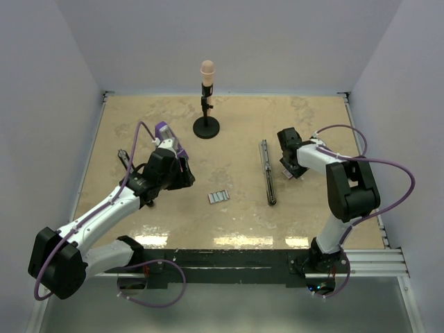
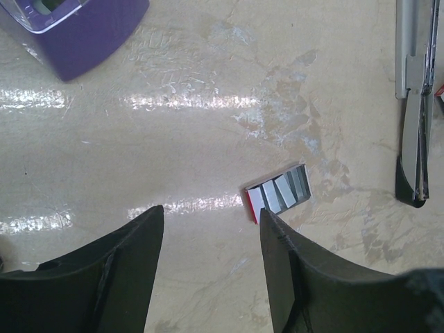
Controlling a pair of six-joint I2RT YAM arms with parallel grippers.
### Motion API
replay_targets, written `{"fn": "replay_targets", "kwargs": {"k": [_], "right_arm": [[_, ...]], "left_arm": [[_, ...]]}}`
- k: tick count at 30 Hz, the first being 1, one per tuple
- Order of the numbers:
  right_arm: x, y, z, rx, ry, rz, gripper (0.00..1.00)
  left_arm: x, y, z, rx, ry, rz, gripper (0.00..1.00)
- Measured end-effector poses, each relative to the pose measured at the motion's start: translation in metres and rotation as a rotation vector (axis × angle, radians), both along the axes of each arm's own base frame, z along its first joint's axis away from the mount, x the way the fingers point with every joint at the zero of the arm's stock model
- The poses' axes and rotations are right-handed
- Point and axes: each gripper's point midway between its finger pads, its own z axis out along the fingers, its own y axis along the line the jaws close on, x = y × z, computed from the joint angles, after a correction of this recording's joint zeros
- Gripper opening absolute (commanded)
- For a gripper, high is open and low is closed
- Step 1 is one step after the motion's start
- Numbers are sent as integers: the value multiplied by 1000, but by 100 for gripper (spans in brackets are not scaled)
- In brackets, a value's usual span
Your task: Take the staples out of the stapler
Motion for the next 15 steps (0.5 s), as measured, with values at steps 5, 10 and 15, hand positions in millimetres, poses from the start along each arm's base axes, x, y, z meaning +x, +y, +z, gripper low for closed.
{"fn": "replay_targets", "kwargs": {"k": [5, 10, 15], "right_arm": [[-3, -2, 0, -2, -2, -7, 50], [-4, -2, 0, -5, -2, -10, 49], [-7, -3, 2, -6, 6, -10, 47]], "left_arm": [[0, 0, 0, -5, 2, 4, 62], [0, -1, 0, -6, 2, 3, 61], [0, -1, 0, -8, 4, 0, 61]]}}
